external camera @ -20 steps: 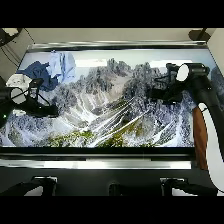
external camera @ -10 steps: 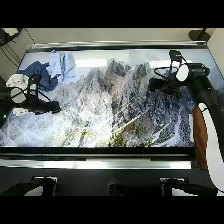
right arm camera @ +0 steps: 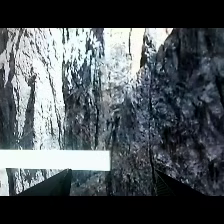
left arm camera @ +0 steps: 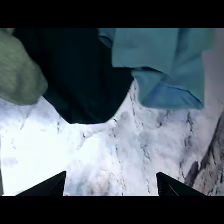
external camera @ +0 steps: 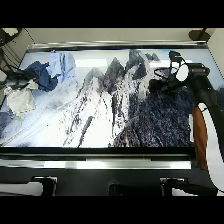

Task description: Fold the shirts.

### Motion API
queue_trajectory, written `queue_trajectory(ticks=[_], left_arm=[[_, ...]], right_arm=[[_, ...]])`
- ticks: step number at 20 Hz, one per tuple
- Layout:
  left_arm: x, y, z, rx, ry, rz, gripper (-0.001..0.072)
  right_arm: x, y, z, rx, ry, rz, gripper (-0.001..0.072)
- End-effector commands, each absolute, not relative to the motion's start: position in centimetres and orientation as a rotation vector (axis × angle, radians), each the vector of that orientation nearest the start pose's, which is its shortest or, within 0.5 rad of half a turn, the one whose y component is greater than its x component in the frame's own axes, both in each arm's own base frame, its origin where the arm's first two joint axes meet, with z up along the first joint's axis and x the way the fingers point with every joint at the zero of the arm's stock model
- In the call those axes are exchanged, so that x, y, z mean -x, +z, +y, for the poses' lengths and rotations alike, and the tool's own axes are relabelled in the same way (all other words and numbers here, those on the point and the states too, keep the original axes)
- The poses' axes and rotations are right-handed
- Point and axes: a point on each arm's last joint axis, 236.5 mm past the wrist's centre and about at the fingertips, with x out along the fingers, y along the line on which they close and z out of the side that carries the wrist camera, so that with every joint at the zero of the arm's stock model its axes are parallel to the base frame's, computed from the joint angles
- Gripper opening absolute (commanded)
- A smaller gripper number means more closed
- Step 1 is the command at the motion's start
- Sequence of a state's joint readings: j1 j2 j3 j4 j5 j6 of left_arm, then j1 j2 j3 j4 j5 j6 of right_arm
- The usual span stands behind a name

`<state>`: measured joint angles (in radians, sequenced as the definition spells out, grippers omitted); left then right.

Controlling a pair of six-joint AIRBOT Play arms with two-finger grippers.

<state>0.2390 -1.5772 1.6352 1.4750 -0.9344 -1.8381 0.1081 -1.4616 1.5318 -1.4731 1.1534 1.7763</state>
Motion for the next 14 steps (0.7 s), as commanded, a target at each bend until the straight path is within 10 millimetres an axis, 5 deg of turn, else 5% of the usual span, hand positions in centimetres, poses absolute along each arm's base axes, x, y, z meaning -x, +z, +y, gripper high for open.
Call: queue_trajectory(ticks=[1, 7, 14], left_arm=[[-53.7, 5.3, 21.0, 0.571, 0.466, 0.920, 0.0677], [-53.9, -1.0, 28.5, 0.569, 0.620, 0.897, 0.0677], [-55.0, -5.6, 29.6, 0.560, 0.630, 0.903, 0.0685]], right_arm=[[-44.8, 6.0, 7.5, -0.211, 0.047, 1.204, 0.0615], [-44.6, 4.4, 10.3, -0.319, 0.120, 1.268, 0.0615], [-43.1, 3.0, 12.6, -0.399, 0.180, 1.373, 0.0616]])
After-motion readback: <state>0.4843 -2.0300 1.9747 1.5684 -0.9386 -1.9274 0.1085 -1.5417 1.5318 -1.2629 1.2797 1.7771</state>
